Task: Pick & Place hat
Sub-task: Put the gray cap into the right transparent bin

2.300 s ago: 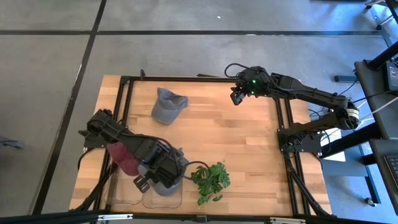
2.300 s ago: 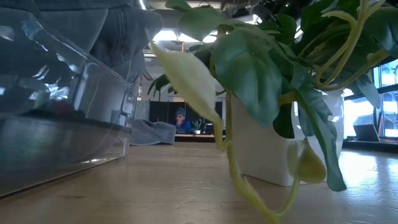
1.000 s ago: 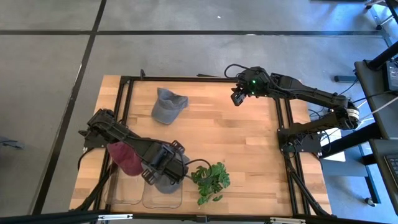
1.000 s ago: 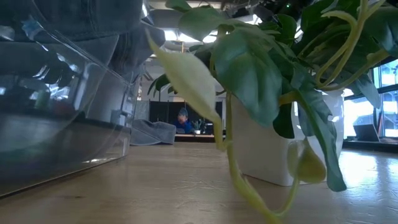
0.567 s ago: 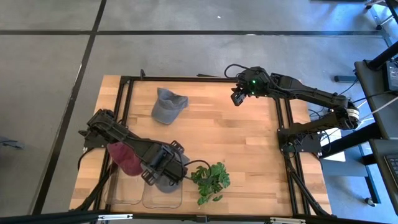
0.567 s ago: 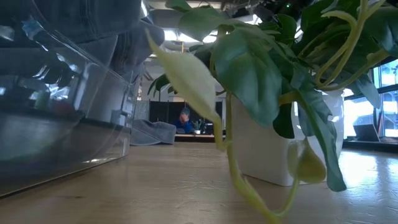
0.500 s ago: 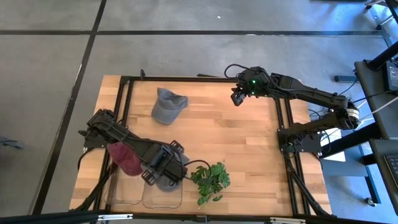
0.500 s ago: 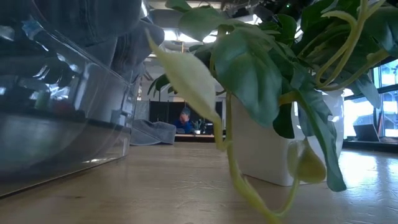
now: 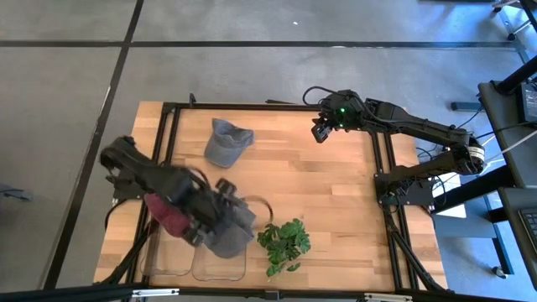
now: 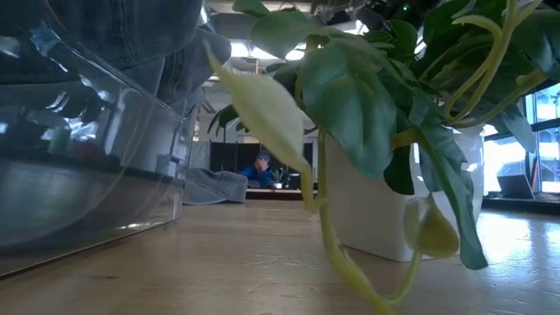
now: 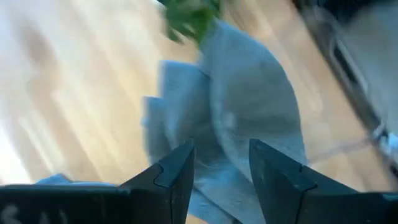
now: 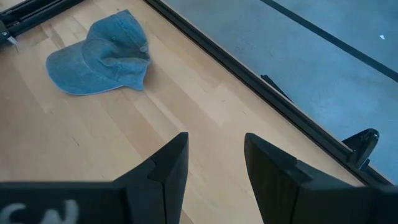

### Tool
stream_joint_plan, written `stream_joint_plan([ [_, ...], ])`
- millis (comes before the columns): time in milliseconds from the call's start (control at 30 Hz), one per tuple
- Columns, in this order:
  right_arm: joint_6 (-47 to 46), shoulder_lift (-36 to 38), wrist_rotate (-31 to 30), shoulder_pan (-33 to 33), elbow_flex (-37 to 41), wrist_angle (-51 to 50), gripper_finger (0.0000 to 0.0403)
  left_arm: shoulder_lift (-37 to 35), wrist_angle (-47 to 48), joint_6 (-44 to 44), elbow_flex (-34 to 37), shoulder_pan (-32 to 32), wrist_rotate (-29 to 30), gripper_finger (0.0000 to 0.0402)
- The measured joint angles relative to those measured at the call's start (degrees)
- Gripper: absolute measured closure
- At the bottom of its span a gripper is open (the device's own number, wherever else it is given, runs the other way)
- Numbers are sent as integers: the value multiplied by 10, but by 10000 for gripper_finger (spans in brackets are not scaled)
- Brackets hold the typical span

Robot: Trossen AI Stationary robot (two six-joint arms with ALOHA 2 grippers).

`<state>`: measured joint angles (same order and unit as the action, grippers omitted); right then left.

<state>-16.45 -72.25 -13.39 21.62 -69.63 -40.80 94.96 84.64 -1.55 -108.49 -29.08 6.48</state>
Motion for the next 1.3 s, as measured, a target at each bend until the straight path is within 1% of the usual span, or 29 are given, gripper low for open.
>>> stream_joint_plan([
  [167, 0, 0, 0, 0, 0, 0, 246, -95, -77, 59, 29, 56, 25, 257],
  [300, -10, 0, 7, -1, 0, -5, 246, -167, -124, 88, 86, 126, 18, 255],
  [433, -13, 0, 57, -1, 0, -6, 246, -239, -172, 102, 175, 205, 13, 254],
  [567, -13, 0, 66, -1, 0, -4, 246, -294, -214, 112, 277, 300, 3, 254],
  [667, -13, 0, 66, -1, 0, 13, 246, -315, -241, 96, 346, 374, -16, 254],
  [767, -9, 0, 74, -1, 0, 35, 246, -320, -279, 91, 406, 444, -43, 253],
  [900, 24, -10, 87, -1, 0, 62, 246, -315, -330, 40, 471, 535, -122, 256],
  [1033, 45, -31, 86, 2, 0, 76, 246, -295, -378, -17, 518, 604, -183, 256],
  [1100, 61, -45, 86, 6, 0, 86, 246, -278, -401, -46, 532, 631, -194, 255],
  [1167, 79, -62, 85, 10, 0, 106, 246, -258, -418, -71, 539, 650, -191, 253],
  [1300, 121, -100, 86, 20, 0, 151, 246, -213, -466, -96, 539, 669, -182, 253],
])
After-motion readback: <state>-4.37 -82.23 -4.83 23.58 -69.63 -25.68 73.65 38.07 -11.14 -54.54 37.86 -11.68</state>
